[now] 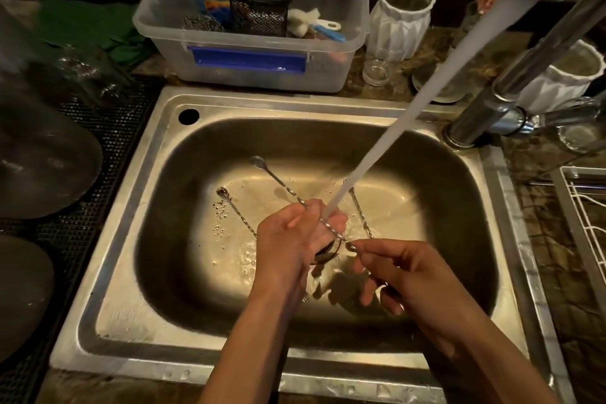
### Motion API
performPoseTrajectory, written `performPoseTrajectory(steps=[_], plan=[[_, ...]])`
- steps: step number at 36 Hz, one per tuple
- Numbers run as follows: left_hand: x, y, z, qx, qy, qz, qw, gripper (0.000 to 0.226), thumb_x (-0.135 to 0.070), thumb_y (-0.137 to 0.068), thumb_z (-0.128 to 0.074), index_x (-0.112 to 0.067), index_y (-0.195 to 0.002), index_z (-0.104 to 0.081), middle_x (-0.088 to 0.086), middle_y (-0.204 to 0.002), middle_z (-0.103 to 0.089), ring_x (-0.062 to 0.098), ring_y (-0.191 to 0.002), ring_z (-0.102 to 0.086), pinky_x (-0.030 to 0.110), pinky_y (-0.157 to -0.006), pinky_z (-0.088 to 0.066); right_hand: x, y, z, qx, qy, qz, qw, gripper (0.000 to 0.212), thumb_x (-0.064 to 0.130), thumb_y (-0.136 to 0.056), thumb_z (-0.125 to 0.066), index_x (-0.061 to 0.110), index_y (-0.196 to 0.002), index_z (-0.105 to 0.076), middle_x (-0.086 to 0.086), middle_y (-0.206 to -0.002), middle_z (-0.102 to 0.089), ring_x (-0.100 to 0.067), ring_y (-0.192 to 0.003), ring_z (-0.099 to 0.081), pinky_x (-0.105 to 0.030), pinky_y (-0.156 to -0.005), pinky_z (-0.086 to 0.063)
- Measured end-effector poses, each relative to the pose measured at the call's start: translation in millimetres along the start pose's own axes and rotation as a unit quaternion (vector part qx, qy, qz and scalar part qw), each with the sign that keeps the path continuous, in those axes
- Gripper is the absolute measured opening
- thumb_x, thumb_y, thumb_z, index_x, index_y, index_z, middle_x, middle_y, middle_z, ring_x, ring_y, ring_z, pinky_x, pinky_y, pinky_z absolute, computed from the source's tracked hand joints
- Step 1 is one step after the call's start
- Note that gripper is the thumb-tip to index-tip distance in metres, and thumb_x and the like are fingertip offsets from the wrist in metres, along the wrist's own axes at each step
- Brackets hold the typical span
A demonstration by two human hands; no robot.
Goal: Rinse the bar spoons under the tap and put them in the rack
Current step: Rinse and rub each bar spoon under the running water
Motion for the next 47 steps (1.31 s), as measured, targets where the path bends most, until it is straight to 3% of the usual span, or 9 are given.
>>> performPoseTrajectory(steps=[9,17,22,31,35,38,41,44,47], plan=[[0.3,2.7,3.6,-0.018,0.051,0.026,0.998,0.022,-0.002,-0.094,-0.059,0.014,-0.108,-0.064,0.029,-0.102,-0.073,0.035,-0.091,-0.075,0.033,-0.074,-0.062,-10.0,23.5,16.8,-0.027,0.004,-0.023,0.999,0.024,0.005,-0.091,-0.06,0.017,-0.097,-0.08,-0.016,-0.082,-0.073,-0.022,-0.053,-0.06,-0.018,-0.037,-0.038],[3.8,1.6,2.4,-0.01,0.022,0.036,0.999,0.018,-0.005,-0.097,-0.058,0.006,-0.105,-0.069,0.023,-0.098,-0.076,0.031,-0.091,-0.076,0.028,-0.072,-0.061,-12.5,37.3,23.6,-0.03,0.021,-0.023,0.999,0.021,0.013,-0.088,-0.062,0.021,-0.098,-0.079,-0.022,-0.078,-0.072,-0.027,-0.05,-0.05,-0.022,-0.04,-0.04],[2.3,0.0,1.0,-0.015,0.039,0.04,0.998,0.023,-0.006,-0.098,-0.056,0.009,-0.113,-0.065,0.025,-0.098,-0.075,0.032,-0.091,-0.076,0.028,-0.07,-0.061,-13.8,49.1,28.2,-0.029,0.007,-0.034,0.999,0.017,0.015,-0.086,-0.062,0.011,-0.091,-0.078,-0.027,-0.065,-0.067,-0.017,-0.037,-0.041,-0.024,-0.04,-0.038],[5.7,-5.6,0.0,-0.012,0.099,0.069,0.993,0.023,0.0,-0.093,-0.061,0.011,-0.113,-0.059,0.027,-0.1,-0.074,0.033,-0.094,-0.075,0.032,-0.074,-0.062,-16.6,61.2,41.9,-0.032,0.039,-0.036,0.998,0.019,0.003,-0.091,-0.058,0.004,-0.092,-0.077,-0.029,-0.065,-0.066,-0.023,-0.037,-0.043,-0.023,-0.037,-0.04],[13.3,-8.1,-0.1,-0.005,0.164,0.087,0.983,0.03,0.004,-0.092,-0.06,0.012,-0.12,-0.055,0.031,-0.107,-0.071,0.033,-0.095,-0.075,0.033,-0.075,-0.062,-11.4,60.3,43.2,-0.041,0.035,-0.045,0.998,0.021,0.003,-0.091,-0.056,0.004,-0.094,-0.076,-0.028,-0.074,-0.068,-0.034,-0.053,-0.047,-0.025,-0.036,-0.039],[19.7,-11.6,0.9,-0.008,0.199,0.103,0.974,0.03,0.007,-0.096,-0.051,0.011,-0.126,-0.052,0.034,-0.118,-0.065,0.033,-0.092,-0.075,0.036,-0.076,-0.063,-7.7,56.7,40.9,-0.03,0.044,-0.073,0.996,0.027,0.009,-0.097,-0.05,0.008,-0.091,-0.077,-0.021,-0.061,-0.064,-0.027,-0.047,-0.042,-0.023,-0.037,-0.035],[24.6,-12.9,-1.3,0.001,0.217,0.124,0.968,0.031,0.01,-0.099,-0.039,0.003,-0.126,-0.05,0.034,-0.113,-0.068,0.032,-0.088,-0.076,0.041,-0.08,-0.062,-4.0,52.3,36.3,0.009,0.08,-0.088,0.993,0.029,0.012,-0.099,-0.049,0.013,-0.09,-0.076,-0.003,-0.055,-0.065,-0.013,-0.039,-0.048,-0.018,-0.038,-0.036],[27.7,-14.2,-2.8,-0.005,0.237,0.134,0.962,0.036,0.007,-0.101,-0.036,0.008,-0.137,-0.042,0.029,-0.094,-0.073,0.03,-0.083,-0.077,0.038,-0.078,-0.062,-1.5,46.8,30.2,0.023,0.114,-0.084,0.99,0.029,0.011,-0.098,-0.053,0.023,-0.093,-0.079,-0.003,-0.065,-0.069,-0.008,-0.041,-0.05,-0.017,-0.038,-0.036],[28.3,-15.7,-3.0,-0.012,0.23,0.138,0.963,0.03,0.004,-0.1,-0.045,0.011,-0.129,-0.049,0.027,-0.094,-0.074,0.03,-0.083,-0.076,0.037,-0.08,-0.062,-1.4,39.6,27.1,-0.004,0.14,-0.07,0.988,0.033,0.008,-0.097,-0.055,0.029,-0.093,-0.079,-0.007,-0.074,-0.071,-0.012,-0.048,-0.053,-0.018,-0.042,-0.038]])
Point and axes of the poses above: each hand's wrist, its own y-axis away from the middle knuckle, its own z-axis out of the back of the hand, x = y × z, the point moved 4 cm from there along -y, towards the middle knuckle
